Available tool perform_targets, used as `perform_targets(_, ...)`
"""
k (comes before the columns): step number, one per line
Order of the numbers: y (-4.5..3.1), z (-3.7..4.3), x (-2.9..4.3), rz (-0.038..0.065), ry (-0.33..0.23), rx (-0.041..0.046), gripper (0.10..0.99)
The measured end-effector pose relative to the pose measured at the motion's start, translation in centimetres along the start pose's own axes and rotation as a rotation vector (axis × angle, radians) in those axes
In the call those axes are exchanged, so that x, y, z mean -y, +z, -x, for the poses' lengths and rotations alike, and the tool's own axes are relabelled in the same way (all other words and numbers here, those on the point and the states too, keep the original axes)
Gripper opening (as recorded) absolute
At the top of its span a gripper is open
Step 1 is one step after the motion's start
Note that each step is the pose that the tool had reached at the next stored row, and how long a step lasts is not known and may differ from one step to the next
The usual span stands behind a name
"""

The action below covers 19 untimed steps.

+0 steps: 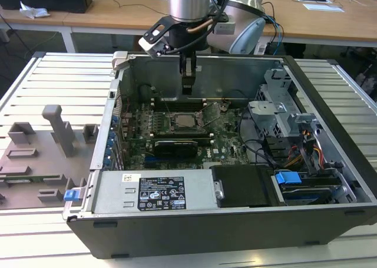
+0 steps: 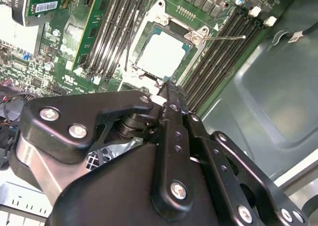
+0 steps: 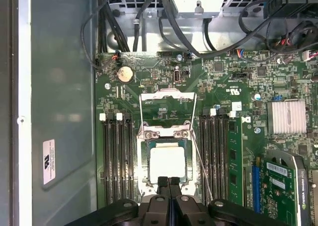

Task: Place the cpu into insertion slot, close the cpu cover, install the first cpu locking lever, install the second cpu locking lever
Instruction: 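Place the cpu into insertion slot, then close the cpu cover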

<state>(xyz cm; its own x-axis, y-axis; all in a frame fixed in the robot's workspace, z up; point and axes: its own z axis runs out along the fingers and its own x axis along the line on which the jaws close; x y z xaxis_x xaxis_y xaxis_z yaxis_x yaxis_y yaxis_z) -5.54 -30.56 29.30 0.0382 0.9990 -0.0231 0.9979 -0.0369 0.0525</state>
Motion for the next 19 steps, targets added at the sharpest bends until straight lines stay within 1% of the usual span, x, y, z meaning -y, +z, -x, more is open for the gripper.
perform_targets(9,-0.04,0.0,-0.01,0.0,0.0,0.0003,0.106)
perform_targets(10,-0.04,0.0,-0.13,0.0,0.0,0.0022,0.106)
perform_targets(11,-0.02,-0.02,-0.58,0.0,0.0,0.0069,0.106)
perform_targets(12,0.03,-0.05,-1.35,-0.001,-0.001,0.0086,0.106)
perform_targets(14,0.06,-0.08,-2.11,-0.002,-0.002,0.0089,0.106)
perform_targets(16,0.13,-0.13,-3.37,-0.004,-0.002,0.009,0.106)
perform_targets(17,0.15,-0.14,-3.71,-0.004,-0.002,0.0091,0.106)
perform_targets(19,0.22,-0.18,-4.98,-0.006,-0.002,0.0091,0.106)
